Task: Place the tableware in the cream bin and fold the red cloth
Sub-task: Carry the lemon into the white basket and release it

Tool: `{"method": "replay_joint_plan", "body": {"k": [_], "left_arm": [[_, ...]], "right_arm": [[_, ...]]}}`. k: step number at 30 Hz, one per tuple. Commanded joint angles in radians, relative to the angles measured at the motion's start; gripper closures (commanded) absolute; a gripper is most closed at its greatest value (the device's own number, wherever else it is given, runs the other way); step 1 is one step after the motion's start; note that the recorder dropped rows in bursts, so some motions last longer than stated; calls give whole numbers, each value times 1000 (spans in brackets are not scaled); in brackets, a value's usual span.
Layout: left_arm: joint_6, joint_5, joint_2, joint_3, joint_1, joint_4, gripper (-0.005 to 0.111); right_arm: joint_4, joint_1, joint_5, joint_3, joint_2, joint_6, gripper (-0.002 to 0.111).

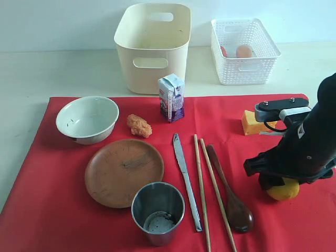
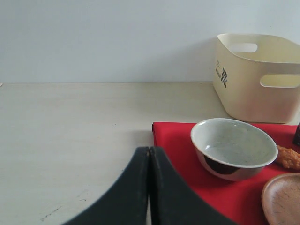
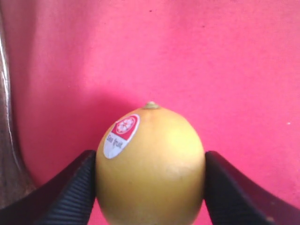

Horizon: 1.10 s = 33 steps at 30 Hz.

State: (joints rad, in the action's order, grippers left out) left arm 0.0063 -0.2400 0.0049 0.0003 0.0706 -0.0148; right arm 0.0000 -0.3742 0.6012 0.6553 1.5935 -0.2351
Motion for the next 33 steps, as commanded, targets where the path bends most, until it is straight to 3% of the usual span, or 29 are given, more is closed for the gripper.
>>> {"method": "replay_joint_plan", "body": {"k": [1, 9, 17, 24, 33], "left_arm": [[2, 2, -5, 0, -2, 1, 106], [1, 2, -5, 0, -2, 1, 106], [1, 2, -5, 0, -2, 1, 106], [1, 2, -5, 0, -2, 1, 106], [1, 2, -5, 0, -2, 1, 106]], "right_arm": [[0, -3, 13, 23, -36, 6, 108], [-40, -3, -10, 137, -114, 6, 108], [-288, -1, -204, 310, -104, -19, 108], [-619, 22, -269, 493, 80, -239, 108], [-639, 112, -320, 729, 380, -267, 108]]}}
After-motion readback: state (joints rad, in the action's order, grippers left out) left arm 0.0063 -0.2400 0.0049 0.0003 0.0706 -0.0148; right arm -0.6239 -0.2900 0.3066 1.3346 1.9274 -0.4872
